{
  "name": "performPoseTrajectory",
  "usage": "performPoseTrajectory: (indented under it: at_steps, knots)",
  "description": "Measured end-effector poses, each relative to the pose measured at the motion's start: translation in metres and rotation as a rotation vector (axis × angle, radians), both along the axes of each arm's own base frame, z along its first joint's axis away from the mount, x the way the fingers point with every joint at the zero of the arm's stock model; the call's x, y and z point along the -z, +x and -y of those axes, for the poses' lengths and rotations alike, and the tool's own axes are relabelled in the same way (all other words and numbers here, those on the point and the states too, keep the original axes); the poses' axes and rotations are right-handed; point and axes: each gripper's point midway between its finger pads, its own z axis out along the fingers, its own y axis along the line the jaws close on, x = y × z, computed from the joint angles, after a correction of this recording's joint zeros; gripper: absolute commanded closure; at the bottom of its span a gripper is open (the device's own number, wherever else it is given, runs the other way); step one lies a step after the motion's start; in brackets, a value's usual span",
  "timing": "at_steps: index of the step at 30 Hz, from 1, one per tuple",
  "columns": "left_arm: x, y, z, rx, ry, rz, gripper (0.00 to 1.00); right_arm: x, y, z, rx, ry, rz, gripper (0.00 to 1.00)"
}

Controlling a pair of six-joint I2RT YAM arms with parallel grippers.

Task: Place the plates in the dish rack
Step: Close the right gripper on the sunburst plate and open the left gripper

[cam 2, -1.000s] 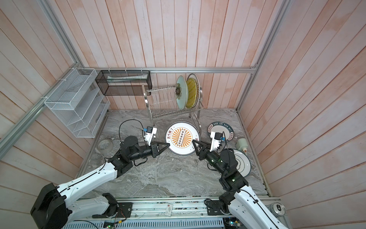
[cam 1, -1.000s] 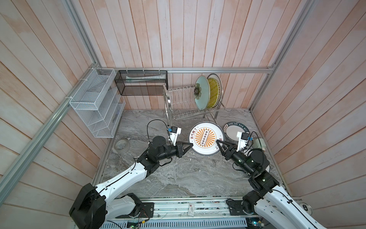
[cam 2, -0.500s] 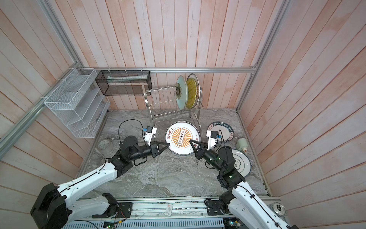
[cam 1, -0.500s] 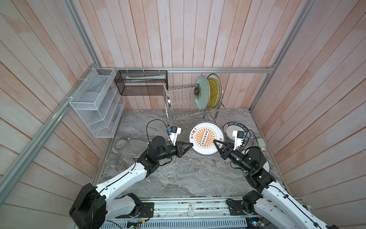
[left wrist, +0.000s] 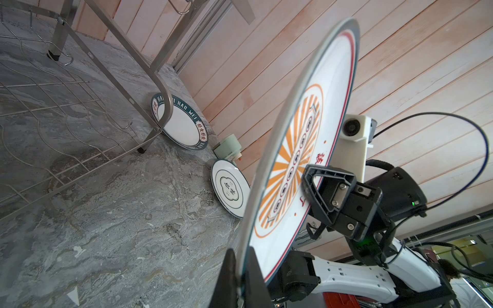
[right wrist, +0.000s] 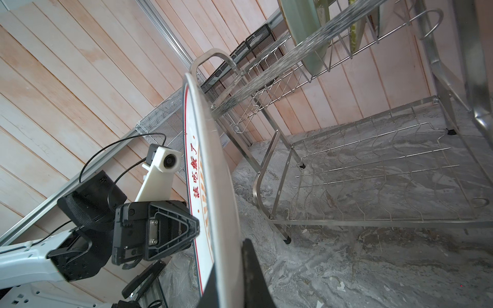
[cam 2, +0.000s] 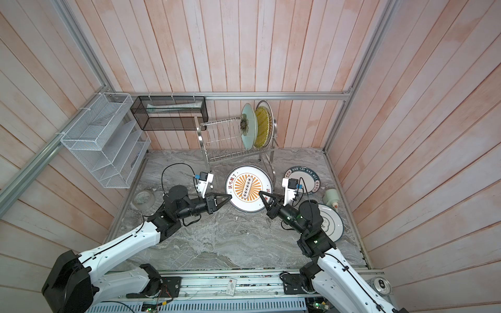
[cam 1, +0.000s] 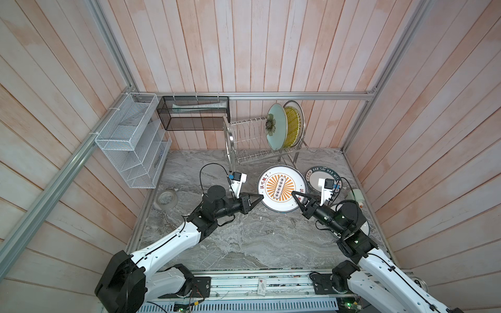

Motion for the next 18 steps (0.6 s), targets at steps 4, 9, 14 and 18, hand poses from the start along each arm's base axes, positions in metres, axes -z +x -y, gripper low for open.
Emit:
performPoseTrajectory:
  at_steps: [4, 9, 14, 18]
  knots:
    - [-0.0002, -0.0003, 0.0002, 0.002, 0.0, 0.0, 1.0, -0.001, -0.0013, 0.0008, 0.001, 0.001, 0.002, 1.0]
    - [-0.0023, -0.0016, 0.0015, 0.009, -0.003, 0.003, 0.95, -0.0027, -0.0042, 0.0031, 0.004, 0.002, 0.005, 1.0]
    - [-0.0041, -0.0031, 0.0032, 0.017, -0.003, 0.014, 0.81, -0.0045, -0.0063, 0.005, 0.008, 0.005, 0.01, 1.0]
    - [-0.0058, -0.0026, 0.0047, 0.021, 0.001, 0.029, 0.66, 0.0005, -0.0056, 0.0075, 0.024, -0.01, -0.007, 1.0]
